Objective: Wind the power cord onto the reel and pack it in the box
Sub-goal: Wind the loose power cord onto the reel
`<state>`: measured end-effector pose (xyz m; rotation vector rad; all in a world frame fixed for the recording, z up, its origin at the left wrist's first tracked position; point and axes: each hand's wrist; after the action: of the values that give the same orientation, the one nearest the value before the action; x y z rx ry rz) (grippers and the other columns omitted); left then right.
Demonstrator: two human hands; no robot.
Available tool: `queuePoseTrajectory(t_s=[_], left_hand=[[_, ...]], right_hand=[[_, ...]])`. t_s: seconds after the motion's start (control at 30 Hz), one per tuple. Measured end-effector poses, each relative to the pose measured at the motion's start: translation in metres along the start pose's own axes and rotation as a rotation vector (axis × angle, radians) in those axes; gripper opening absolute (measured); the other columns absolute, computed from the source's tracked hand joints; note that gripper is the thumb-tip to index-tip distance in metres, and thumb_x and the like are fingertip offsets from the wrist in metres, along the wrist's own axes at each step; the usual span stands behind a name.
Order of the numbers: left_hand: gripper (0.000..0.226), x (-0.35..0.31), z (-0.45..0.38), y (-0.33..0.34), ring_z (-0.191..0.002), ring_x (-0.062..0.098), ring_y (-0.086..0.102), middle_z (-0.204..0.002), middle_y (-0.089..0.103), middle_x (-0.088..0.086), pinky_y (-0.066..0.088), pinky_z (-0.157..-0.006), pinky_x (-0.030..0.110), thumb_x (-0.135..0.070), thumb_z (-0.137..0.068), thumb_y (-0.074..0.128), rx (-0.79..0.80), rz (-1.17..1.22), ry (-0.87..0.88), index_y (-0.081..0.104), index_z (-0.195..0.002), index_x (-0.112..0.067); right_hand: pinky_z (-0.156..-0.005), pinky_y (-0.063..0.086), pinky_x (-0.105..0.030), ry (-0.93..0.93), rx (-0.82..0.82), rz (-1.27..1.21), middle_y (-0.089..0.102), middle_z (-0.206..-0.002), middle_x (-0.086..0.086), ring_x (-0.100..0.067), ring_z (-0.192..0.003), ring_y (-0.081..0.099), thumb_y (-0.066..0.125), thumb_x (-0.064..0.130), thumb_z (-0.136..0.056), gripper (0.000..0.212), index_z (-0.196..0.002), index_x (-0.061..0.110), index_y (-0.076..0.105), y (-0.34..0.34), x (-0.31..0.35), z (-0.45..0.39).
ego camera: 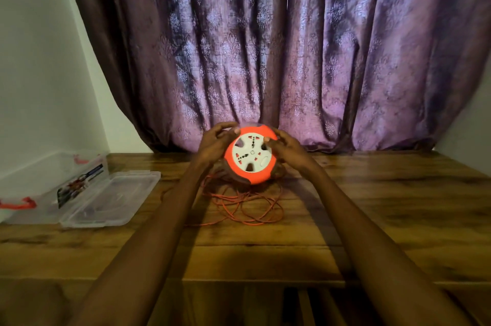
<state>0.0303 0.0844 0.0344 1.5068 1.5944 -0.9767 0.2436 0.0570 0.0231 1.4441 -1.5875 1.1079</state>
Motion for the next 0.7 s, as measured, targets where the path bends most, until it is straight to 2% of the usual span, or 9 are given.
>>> queuePoseTrajectory(t_s=[0.07, 0.13, 0.23, 0.33, 0.37, 0.43, 0.53, 0.57, 0.7], left_hand=[[0.031, -0.007, -0.001, 0.013, -0.065, 0.000, 0.067, -0.090, 0.072, 0.004, 0.055, -0.063, 0.019, -0.015, -0.092, 0.070, 0.061, -0.012, 0.022, 0.066, -0.122, -0.007], [0.032, -0.010, -0.001, 0.024, -0.072, 0.003, 0.067, -0.092, 0.070, 0.004, 0.055, -0.067, 0.020, -0.015, -0.093, 0.068, 0.071, 0.000, 0.032, 0.064, -0.124, -0.006], [0.031, -0.004, 0.002, 0.033, -0.086, 0.005, 0.059, -0.102, 0.064, 0.002, 0.048, -0.073, 0.012, -0.016, -0.096, 0.065, -0.007, -0.130, 0.088, 0.062, -0.123, -0.002], [0.013, 0.020, 0.018, 0.027, -0.073, 0.005, 0.058, -0.087, 0.064, 0.003, 0.046, -0.067, 0.021, -0.012, -0.097, 0.062, -0.038, -0.354, 0.084, 0.066, -0.102, -0.001], [0.012, 0.033, 0.027, 0.024, -0.061, 0.003, 0.055, -0.077, 0.061, 0.006, 0.045, -0.059, 0.025, -0.009, -0.097, 0.059, 0.039, -0.383, 0.032, 0.066, -0.090, -0.003], [0.025, 0.055, 0.047, 0.016, -0.043, 0.004, 0.046, -0.063, 0.054, 0.010, 0.035, -0.046, 0.021, -0.008, -0.097, 0.054, 0.272, -0.422, -0.103, 0.062, -0.074, -0.009], [0.009, 0.073, 0.064, 0.005, -0.052, 0.016, 0.048, -0.064, 0.057, 0.006, 0.036, -0.051, 0.026, -0.014, -0.092, 0.064, 0.554, -0.669, -0.112, 0.066, -0.083, -0.013], [0.006, 0.074, 0.065, 0.003, -0.058, 0.018, 0.052, -0.070, 0.063, 0.007, 0.039, -0.056, 0.028, -0.016, -0.091, 0.067, 0.598, -0.772, -0.071, 0.069, -0.090, -0.011], [0.039, 0.064, 0.061, 0.006, -0.063, 0.017, 0.058, -0.079, 0.072, 0.011, 0.045, -0.059, 0.030, -0.052, -0.090, 0.063, 0.605, -0.993, 0.036, 0.072, -0.091, -0.014]], right_hand=[[-0.057, 0.051, -0.015, -0.005, -0.006, -0.006, 0.070, -0.096, -0.005, 0.001, -0.068, 0.068, 0.065, 0.014, -0.095, 0.036, -0.130, 0.007, 0.058, -0.010, 0.005, -0.002], [-0.057, 0.054, -0.019, 0.031, -0.034, -0.072, 0.072, -0.091, -0.005, -0.006, -0.067, 0.068, 0.067, 0.015, -0.093, 0.033, -0.125, 0.006, 0.061, -0.020, 0.005, -0.001], [-0.061, 0.056, -0.025, 0.070, -0.180, -0.161, 0.071, -0.094, -0.011, -0.012, -0.068, 0.067, 0.068, 0.014, -0.093, 0.034, -0.123, 0.002, 0.062, -0.029, -0.002, 0.001], [-0.055, 0.051, -0.021, 0.084, -0.357, -0.237, 0.070, -0.101, -0.017, -0.012, -0.066, 0.065, 0.067, 0.016, -0.093, 0.028, -0.119, 0.009, 0.059, -0.039, -0.013, 0.004], [-0.049, 0.048, -0.019, 0.092, -0.388, -0.267, 0.070, -0.101, -0.016, -0.010, -0.062, 0.064, 0.067, 0.016, -0.094, 0.028, -0.119, 0.011, 0.057, -0.043, -0.017, 0.006], [-0.047, 0.046, -0.021, 0.117, -0.437, -0.293, 0.070, -0.109, -0.018, -0.013, -0.061, 0.061, 0.067, 0.017, -0.094, 0.039, -0.128, 0.009, 0.051, -0.049, -0.024, 0.010], [-0.046, 0.046, -0.022, 0.109, -0.486, -0.278, 0.066, -0.122, -0.024, -0.019, -0.067, 0.058, 0.067, 0.014, -0.093, 0.045, -0.133, 0.006, 0.048, -0.056, -0.032, 0.014], [-0.046, 0.047, -0.022, 0.106, -0.491, -0.276, 0.066, -0.123, -0.024, -0.022, -0.072, 0.060, 0.066, 0.014, -0.094, 0.045, -0.133, 0.005, 0.047, -0.057, -0.033, 0.015], [-0.050, 0.048, -0.023, 0.084, -0.486, -0.271, 0.065, -0.124, -0.026, -0.029, -0.090, 0.062, 0.065, 0.011, -0.095, 0.035, -0.124, 0.009, 0.046, -0.057, -0.038, 0.019]])
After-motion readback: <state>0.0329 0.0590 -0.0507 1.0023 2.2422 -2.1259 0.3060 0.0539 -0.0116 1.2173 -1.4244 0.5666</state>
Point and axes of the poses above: each hand's wrist, its own z-axis away from the middle knuckle, its own y-axis out of the palm, x = y × z
